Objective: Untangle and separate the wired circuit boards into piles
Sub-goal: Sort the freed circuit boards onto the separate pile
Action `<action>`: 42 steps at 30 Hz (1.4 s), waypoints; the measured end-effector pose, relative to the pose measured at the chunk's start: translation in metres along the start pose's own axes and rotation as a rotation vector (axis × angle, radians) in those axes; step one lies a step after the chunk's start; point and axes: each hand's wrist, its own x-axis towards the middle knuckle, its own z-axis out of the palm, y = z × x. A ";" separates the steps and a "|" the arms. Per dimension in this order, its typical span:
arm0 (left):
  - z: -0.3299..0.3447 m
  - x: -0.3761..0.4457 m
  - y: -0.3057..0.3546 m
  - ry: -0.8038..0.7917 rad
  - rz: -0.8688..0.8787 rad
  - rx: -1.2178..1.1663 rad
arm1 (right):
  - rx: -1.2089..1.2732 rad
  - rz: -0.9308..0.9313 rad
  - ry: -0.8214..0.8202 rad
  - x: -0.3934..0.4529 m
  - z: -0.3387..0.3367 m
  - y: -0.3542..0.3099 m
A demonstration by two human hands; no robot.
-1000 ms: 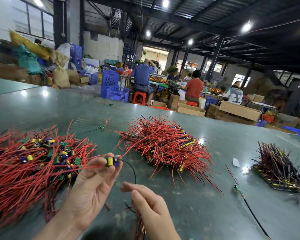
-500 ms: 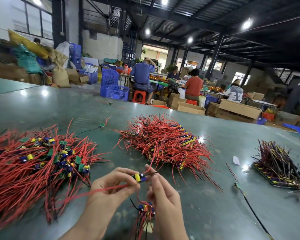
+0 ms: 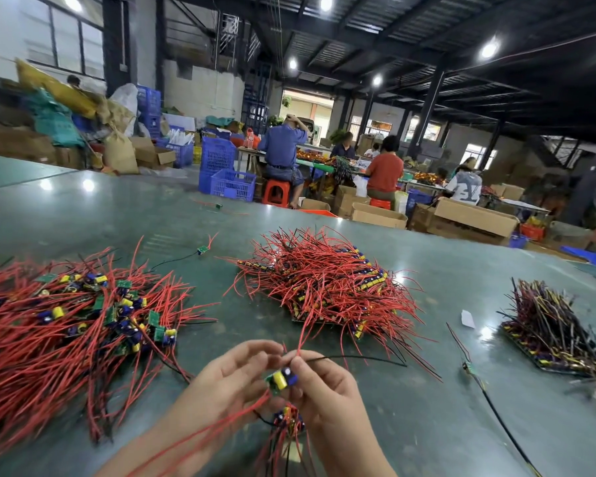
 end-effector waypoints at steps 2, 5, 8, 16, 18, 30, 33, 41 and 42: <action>0.000 0.000 0.002 -0.003 -0.052 0.058 | -0.098 -0.009 -0.018 -0.001 0.000 -0.003; 0.002 -0.001 0.002 -0.048 -0.095 0.085 | -0.188 -0.054 0.013 0.000 -0.002 -0.006; 0.002 -0.003 0.000 -0.110 -0.125 0.102 | -0.167 -0.061 0.063 0.000 -0.004 -0.004; 0.000 -0.004 0.004 -0.158 -0.192 0.101 | -0.111 -0.075 0.115 0.001 0.000 0.003; -0.002 -0.004 0.004 -0.145 -0.208 0.121 | -0.102 -0.069 0.144 0.002 -0.002 0.003; -0.004 0.000 0.007 -0.024 -0.180 0.463 | -0.202 -0.143 0.218 0.005 -0.011 -0.005; -0.002 -0.002 0.008 0.083 0.051 0.771 | -0.164 -0.043 0.181 0.004 -0.007 -0.003; -0.009 -0.009 0.005 0.328 0.428 1.322 | -0.114 0.035 0.202 0.004 -0.010 -0.002; -0.009 -0.008 0.005 0.356 0.441 1.335 | -0.117 0.014 0.216 0.005 -0.010 -0.002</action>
